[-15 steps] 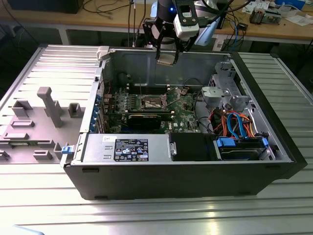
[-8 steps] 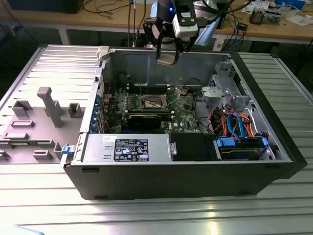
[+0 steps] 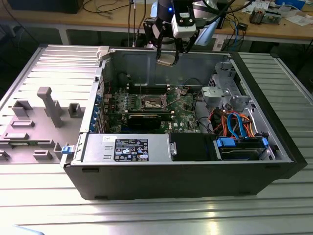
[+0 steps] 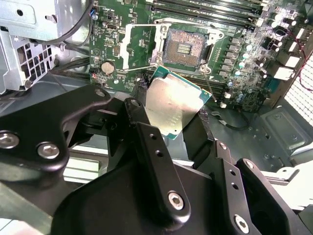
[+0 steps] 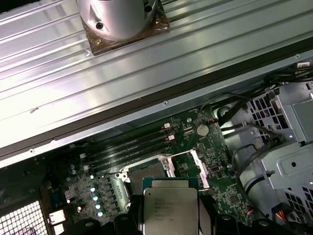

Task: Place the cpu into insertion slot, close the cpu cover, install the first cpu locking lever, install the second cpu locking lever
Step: 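Place the cpu into insertion slot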

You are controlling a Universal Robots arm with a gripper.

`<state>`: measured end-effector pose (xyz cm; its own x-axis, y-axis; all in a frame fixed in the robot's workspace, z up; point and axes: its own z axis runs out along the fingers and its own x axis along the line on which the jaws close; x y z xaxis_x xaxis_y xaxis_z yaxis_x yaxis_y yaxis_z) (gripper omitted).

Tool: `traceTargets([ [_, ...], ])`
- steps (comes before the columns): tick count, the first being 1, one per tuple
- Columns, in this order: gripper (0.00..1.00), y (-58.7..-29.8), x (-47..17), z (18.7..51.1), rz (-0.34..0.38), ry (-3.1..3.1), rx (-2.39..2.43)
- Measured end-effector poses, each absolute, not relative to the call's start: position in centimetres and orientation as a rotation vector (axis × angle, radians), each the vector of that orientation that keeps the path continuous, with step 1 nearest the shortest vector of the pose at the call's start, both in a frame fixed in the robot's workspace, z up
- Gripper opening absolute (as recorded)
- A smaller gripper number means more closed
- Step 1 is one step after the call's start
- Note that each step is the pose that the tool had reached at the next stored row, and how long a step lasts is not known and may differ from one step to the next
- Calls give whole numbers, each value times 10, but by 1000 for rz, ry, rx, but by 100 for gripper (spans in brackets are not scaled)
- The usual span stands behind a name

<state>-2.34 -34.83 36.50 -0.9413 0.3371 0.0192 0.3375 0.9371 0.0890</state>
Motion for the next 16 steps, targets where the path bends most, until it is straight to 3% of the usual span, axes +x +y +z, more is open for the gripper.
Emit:
traceTargets([
  [16,54,-348,-23,365,-142,-3070,-648],
])
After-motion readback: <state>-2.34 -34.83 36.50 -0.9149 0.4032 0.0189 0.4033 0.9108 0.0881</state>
